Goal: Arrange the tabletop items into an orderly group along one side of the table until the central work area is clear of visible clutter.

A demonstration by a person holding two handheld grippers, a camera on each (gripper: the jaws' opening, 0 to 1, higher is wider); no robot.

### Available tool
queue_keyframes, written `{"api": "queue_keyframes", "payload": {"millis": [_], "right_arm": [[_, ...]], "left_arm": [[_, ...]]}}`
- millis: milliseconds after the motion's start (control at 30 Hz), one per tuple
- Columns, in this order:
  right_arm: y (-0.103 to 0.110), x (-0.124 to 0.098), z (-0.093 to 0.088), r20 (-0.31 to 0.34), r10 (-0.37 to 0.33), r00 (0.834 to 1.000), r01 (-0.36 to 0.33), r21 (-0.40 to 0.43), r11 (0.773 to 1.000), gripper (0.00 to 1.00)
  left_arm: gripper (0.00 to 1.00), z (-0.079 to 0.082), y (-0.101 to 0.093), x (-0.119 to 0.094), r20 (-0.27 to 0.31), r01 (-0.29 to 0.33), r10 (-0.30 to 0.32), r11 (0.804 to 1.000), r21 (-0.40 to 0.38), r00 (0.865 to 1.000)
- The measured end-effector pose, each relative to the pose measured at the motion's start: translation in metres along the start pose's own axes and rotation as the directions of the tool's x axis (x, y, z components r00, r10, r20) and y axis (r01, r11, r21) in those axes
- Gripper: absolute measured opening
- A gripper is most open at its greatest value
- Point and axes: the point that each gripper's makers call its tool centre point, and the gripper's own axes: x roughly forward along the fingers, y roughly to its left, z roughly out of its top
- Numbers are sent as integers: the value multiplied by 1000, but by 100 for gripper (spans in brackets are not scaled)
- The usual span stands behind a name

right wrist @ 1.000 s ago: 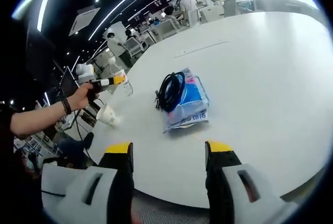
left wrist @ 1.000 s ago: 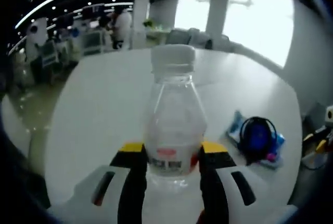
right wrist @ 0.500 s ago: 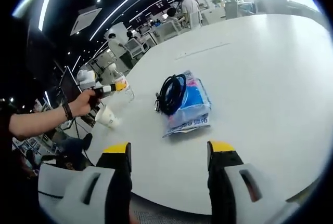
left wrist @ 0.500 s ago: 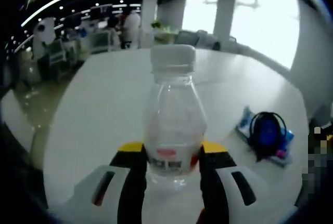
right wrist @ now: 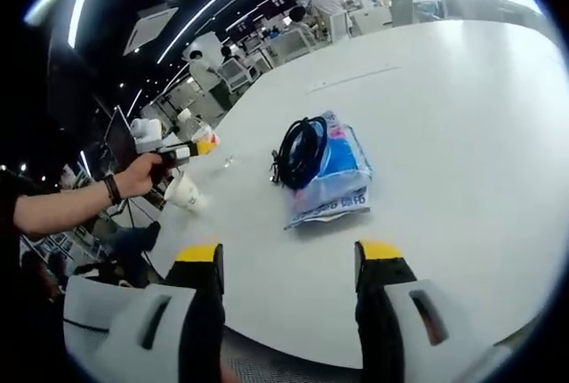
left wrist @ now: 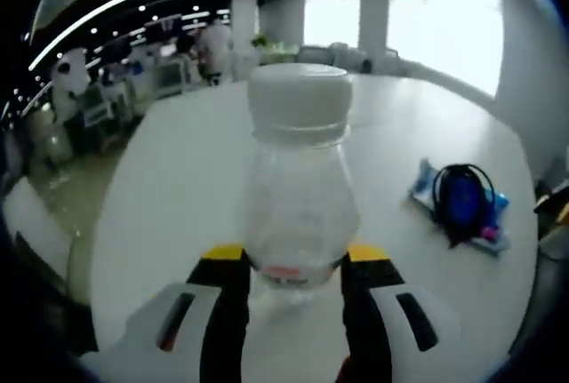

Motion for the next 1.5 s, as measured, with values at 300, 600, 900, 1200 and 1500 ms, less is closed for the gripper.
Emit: {"api": "queue_keyframes", "payload": {"millis": [300, 600, 900, 1200, 1500], "right_arm": [[-3, -3, 1, 4, -7, 1000, 7, 19, 1000, 59], [1, -1, -1, -9, 1, 1000, -1, 8, 1000, 59], [-2, -3, 2, 6, -4, 1000, 4, 25, 1000, 59], [-2, -2, 0, 0, -2, 1000, 2, 26, 1000, 59], [-2, -4, 2, 3, -5, 1000, 5, 22, 1000, 59]], "left_arm": [[40, -1, -2, -5, -26, -19, 19, 999, 31, 999], [51, 9, -6, -15, 15, 12, -11, 995, -100, 1000], [57, 24, 11, -26, 116, 9, 29, 949, -314, 993], [58, 44, 15, -36, 178, -43, 110, 938, -343, 978], [55, 65, 15, -34, 227, -60, 144, 939, -339, 963]]}}
